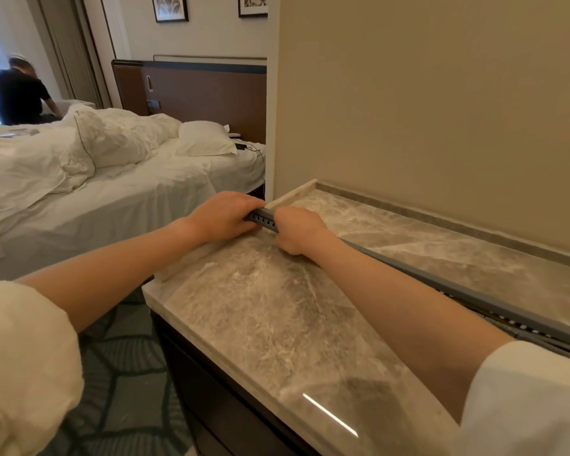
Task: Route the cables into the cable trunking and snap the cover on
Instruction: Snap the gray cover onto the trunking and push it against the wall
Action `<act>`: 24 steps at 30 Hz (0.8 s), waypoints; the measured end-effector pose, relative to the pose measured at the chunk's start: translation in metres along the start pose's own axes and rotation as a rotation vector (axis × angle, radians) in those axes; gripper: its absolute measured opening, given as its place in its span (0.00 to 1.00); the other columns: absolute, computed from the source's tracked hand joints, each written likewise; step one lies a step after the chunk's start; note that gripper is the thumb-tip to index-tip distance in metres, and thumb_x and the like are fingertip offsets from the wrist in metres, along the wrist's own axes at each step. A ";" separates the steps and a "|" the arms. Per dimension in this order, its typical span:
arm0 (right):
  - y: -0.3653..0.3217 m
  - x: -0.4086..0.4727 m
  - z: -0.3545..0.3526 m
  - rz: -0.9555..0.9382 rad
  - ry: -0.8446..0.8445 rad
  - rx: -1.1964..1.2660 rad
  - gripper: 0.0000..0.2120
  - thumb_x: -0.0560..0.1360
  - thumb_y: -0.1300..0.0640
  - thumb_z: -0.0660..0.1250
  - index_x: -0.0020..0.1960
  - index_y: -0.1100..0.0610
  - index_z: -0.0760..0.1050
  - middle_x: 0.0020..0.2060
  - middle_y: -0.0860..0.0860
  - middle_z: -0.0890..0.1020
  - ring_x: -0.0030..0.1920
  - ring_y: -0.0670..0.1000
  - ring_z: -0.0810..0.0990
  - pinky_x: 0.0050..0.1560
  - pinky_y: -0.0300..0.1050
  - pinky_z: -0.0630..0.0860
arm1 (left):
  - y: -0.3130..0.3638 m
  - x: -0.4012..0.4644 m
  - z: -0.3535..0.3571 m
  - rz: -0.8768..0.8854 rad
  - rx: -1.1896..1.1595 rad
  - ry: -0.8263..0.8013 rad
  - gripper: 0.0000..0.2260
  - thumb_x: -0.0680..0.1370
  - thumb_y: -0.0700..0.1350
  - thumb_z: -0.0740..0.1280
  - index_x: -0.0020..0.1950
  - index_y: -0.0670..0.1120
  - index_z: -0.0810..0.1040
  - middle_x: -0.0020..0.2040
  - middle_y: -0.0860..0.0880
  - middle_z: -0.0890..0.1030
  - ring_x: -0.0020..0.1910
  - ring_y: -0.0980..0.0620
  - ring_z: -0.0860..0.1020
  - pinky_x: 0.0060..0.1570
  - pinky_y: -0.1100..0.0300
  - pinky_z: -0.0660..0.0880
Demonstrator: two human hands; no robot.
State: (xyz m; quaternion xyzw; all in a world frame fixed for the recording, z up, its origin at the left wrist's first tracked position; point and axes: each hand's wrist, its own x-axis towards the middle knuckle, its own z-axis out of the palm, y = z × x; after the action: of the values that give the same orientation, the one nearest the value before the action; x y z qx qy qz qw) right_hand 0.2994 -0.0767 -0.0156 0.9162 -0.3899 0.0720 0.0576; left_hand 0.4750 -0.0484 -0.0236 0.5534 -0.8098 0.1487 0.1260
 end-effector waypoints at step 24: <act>-0.011 -0.012 -0.013 -0.046 -0.112 0.136 0.04 0.73 0.60 0.61 0.44 0.56 0.65 0.36 0.52 0.69 0.36 0.53 0.70 0.32 0.43 0.64 | -0.048 -0.005 -0.018 0.016 0.446 -0.297 0.09 0.74 0.50 0.64 0.45 0.44 0.76 0.41 0.46 0.81 0.38 0.46 0.79 0.34 0.56 0.71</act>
State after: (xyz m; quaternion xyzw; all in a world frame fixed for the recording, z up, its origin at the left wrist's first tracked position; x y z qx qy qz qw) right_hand 0.2982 -0.0587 -0.0052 0.9293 -0.3655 0.0458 -0.0250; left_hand 0.5220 -0.0533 -0.0040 0.5766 -0.7710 0.2420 -0.1205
